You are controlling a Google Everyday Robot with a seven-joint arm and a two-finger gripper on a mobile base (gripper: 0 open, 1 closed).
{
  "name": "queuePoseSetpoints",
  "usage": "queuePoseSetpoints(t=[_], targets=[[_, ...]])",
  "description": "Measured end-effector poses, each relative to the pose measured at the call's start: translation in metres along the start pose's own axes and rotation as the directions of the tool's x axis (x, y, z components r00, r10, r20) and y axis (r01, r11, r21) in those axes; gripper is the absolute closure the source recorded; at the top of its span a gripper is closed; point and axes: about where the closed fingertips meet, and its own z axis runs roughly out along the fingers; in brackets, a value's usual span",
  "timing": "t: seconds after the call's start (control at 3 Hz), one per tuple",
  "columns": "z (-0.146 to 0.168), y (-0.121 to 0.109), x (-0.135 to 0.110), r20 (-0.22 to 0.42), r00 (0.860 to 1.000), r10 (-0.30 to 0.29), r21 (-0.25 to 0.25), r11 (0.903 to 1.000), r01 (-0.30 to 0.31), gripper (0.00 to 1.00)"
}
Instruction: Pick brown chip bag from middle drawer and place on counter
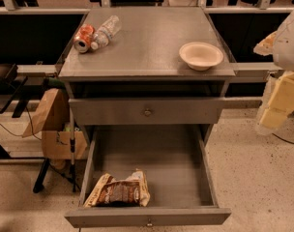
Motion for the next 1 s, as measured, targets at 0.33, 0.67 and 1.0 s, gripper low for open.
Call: queuePoseSetpoints(t=[0.33,0.67,1.0], targets=[[0.001,0.002,-0.003,0.001,1.000,0.003,0.015,0.9999,-0.004,0.00],[0.016,0.010,-0.012,0.026,0.999,0.028,0.029,0.9992,-0.029,0.00],[0.065,0.032,-0.043,0.085,0.994,0.065,0.038,0.9969,-0.069,0.00]])
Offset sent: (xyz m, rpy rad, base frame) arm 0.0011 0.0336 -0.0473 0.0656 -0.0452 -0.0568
